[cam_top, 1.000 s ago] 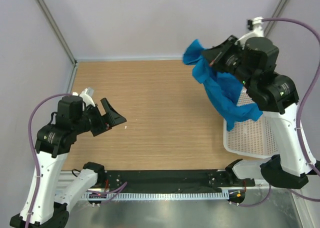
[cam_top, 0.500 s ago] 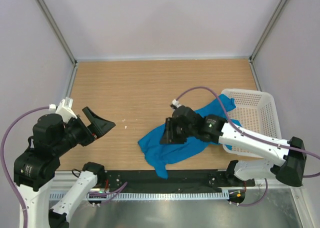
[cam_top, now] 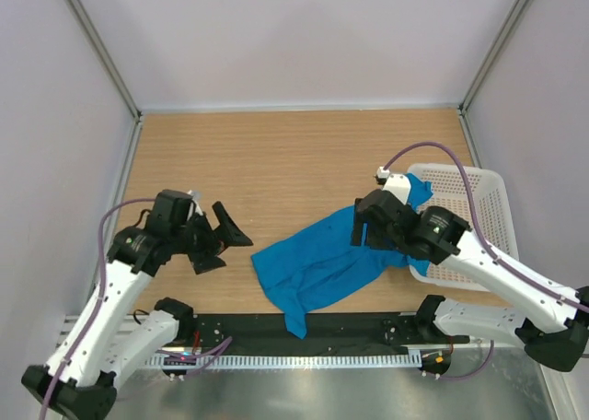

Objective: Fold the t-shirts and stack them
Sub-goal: Move the tshirt to the center of the board, then flatten the tshirt out

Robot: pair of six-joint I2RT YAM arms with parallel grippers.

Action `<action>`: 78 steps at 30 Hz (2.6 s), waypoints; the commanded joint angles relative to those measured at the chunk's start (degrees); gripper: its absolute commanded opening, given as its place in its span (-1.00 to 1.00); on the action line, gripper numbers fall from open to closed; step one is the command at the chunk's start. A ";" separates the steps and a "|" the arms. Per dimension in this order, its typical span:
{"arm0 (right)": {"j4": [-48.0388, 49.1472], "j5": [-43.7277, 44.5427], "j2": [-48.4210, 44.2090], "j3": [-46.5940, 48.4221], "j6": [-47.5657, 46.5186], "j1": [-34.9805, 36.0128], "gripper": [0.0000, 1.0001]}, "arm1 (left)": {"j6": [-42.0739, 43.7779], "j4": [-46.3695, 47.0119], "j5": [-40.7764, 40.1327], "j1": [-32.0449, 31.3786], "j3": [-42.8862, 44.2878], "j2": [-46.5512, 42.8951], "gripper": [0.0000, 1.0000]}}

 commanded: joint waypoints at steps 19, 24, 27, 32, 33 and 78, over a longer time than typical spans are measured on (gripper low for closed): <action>-0.68 -11.17 11.34 1.91 -16.98 -22.33 0.54 | -2.86 18.43 -16.79 -25.09 -3.80 42.29 0.97; -1.48 -11.61 10.47 0.77 -17.85 -22.86 0.54 | -2.16 26.15 -14.52 -24.13 -5.20 47.93 0.72; -1.66 -12.14 10.90 0.24 -17.42 -23.04 0.54 | -0.76 26.78 -12.15 -20.01 -6.17 49.61 -0.38; -0.77 -13.81 13.01 0.50 -17.77 -23.30 0.54 | 4.60 20.56 -13.71 -9.47 -5.22 45.05 -0.99; -1.13 -13.81 13.62 1.46 -17.85 -23.22 0.54 | 6.96 18.89 -16.07 -7.54 -4.42 41.82 -0.99; 24.88 -19.01 35.67 -9.53 -16.00 -23.30 0.12 | 8.84 -0.54 -23.31 18.59 3.50 25.78 0.65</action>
